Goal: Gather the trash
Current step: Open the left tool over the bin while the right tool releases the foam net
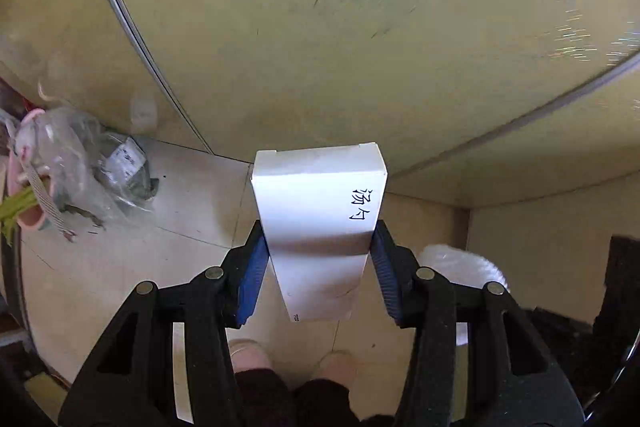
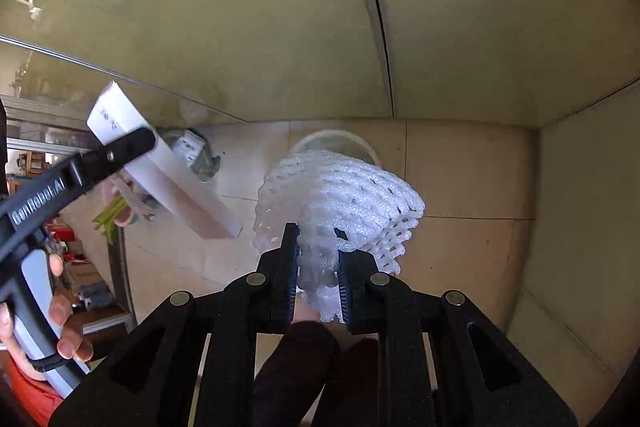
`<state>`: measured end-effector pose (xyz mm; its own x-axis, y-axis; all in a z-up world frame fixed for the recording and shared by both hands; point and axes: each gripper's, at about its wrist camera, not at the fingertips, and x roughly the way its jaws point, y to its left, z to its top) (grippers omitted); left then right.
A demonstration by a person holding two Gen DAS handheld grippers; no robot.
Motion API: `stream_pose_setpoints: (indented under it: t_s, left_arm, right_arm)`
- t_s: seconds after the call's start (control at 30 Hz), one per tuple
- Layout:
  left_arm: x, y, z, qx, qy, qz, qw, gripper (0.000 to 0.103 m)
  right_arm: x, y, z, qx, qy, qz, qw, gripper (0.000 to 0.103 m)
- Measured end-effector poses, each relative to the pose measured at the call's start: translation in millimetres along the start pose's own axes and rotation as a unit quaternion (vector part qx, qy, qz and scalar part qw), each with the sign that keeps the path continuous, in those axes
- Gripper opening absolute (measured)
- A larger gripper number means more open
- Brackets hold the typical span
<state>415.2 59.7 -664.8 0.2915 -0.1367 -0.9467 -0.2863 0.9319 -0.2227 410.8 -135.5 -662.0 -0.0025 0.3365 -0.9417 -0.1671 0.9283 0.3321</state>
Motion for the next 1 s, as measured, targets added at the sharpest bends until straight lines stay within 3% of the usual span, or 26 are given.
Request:
stream_pose_setpoints:
  t_s: [0.27, 0.47, 0.67, 0.83, 1.0]
  left_arm:
    - [120, 32, -13, -0.021, 0.019, -0.017, 0.9995, 0.05]
    - [176, 42, -32, -0.011, 0.051, -0.015, 0.9985, 0.05]
    - [200, 43, -48, 0.014, 0.082, 0.004, 0.9965, 0.05]
    - [202, 52, -55, -0.002, 0.106, -0.004, 0.9943, 0.05]
    - [191, 55, -56, -0.008, 0.11, -0.001, 0.9939, 0.05]
  right_arm:
    - [114, -26, -1, 0.015, 0.017, 0.006, 1.0, 0.016]
    - [154, -25, 14, 0.021, 0.013, 0.009, 1.0, 0.017]
    - [173, -23, 22, 0.006, 0.02, 0.008, 1.0, 0.019]
    - [185, -33, 27, 0.003, 0.057, 0.017, 0.998, 0.045]
    - [172, -34, 19, 0.002, 0.054, 0.009, 0.998, 0.05]
